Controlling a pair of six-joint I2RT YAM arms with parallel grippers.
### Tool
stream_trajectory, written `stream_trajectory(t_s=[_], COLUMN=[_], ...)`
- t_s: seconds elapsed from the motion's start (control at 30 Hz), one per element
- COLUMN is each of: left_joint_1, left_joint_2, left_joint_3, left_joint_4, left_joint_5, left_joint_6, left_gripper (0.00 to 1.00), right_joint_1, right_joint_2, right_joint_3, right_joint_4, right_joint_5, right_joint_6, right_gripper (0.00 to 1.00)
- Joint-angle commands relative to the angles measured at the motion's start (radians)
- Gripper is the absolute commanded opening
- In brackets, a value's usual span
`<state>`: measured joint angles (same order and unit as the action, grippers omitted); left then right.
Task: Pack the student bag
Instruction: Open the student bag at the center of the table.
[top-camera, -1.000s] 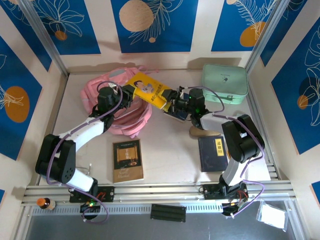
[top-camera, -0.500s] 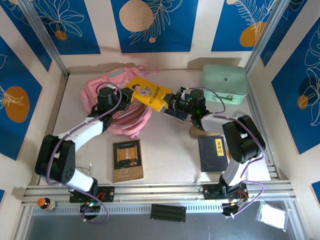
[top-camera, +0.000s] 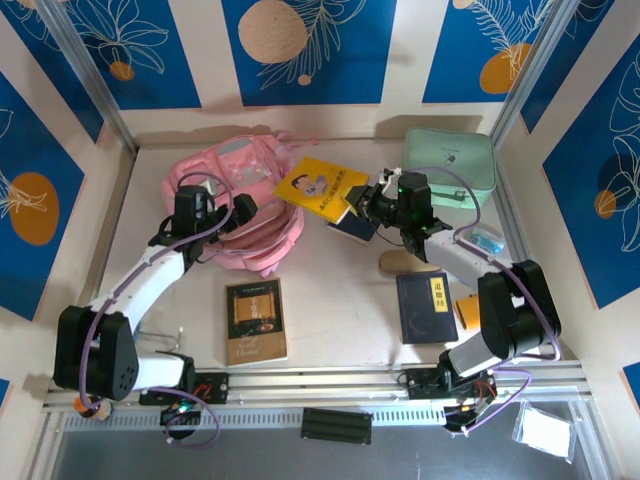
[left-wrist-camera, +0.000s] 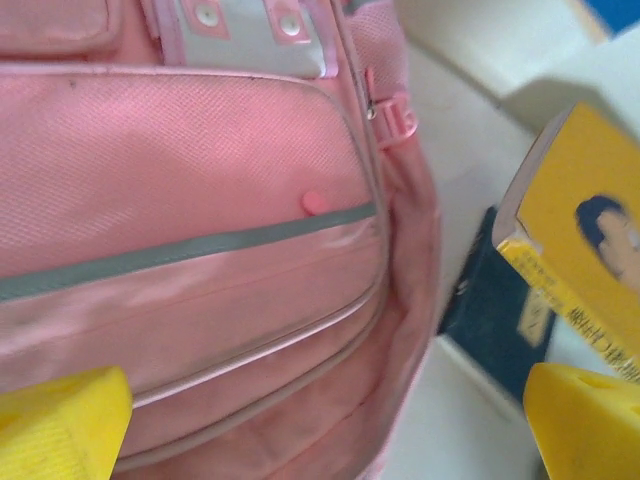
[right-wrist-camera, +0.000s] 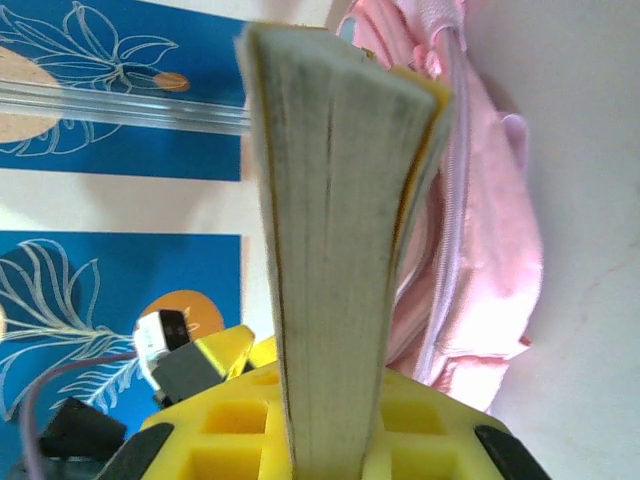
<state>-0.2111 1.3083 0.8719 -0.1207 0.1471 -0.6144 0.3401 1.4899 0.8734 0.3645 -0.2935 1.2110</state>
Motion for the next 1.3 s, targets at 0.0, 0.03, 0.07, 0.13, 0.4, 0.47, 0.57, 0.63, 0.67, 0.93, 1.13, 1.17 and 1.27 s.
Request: stream_trajectory(t_s=[0.0,0.03,0.07,0.13,0.4,0.47,0.57,0.63,0.67,0.93,1.13,1.17,1.27], left_joint_1=[0.003,0.000,-0.003,-0.011,-0.095,-0.115,-0.123,-0.126,-0.127,-0.159,-0.199,-0.202,-0.206], left_joint_2=[0.018,0.029,0.043,0.071,0.266,0.327,0.413,0.463,0.484,0.625,0.676,0.677,0.681], left_joint_3=[0.119,0.140,0.161,0.197,0.351,0.390,0.454,0.498,0.518,0.652,0.683,0.684,0.693], left_joint_4=[-0.211,-0.228,-0.245,-0.270,-0.430,-0.477,-0.542,-0.586,-0.602,-0.740,-0.771,-0.765,-0.754], left_joint_5=[0.003,0.017,0.009,-0.017,-0.194,-0.256,-0.293,-0.316,-0.329,-0.377,-0.412,-0.414,-0.439], left_joint_6=[0.324,0.361,0.396,0.457,0.684,0.723,0.773,0.799,0.805,0.844,0.868,0.867,0.860], left_gripper=[1.00,1.00,1.00,1.00,0.92,0.88,0.80,0.73,0.70,0.57,0.58,0.58,0.56], right_joint_1=[0.000,0.001,0.000,-0.002,-0.036,-0.043,-0.049,-0.053,-0.056,-0.070,-0.075,-0.076,-0.075], right_joint_2=[-0.055,-0.060,-0.065,-0.073,-0.119,-0.127,-0.136,-0.138,-0.138,-0.145,-0.155,-0.154,-0.152], right_joint_3=[0.054,0.059,0.062,0.066,0.031,0.020,0.003,-0.004,-0.008,-0.019,-0.020,-0.020,-0.023], right_joint_4=[-0.100,-0.117,-0.135,-0.160,-0.206,-0.209,-0.209,-0.208,-0.208,-0.209,-0.216,-0.219,-0.220], right_joint_5=[0.051,0.061,0.072,0.084,0.099,0.097,0.097,0.093,0.090,0.074,0.071,0.070,0.068], right_joint_6=[-0.115,-0.126,-0.134,-0.146,-0.154,-0.154,-0.151,-0.149,-0.147,-0.123,-0.121,-0.122,-0.122], right_gripper=[0.00,0.00,0.00,0.00,0.00,0.00,0.00,0.00,0.00,0.00,0.00,0.00,0.00])
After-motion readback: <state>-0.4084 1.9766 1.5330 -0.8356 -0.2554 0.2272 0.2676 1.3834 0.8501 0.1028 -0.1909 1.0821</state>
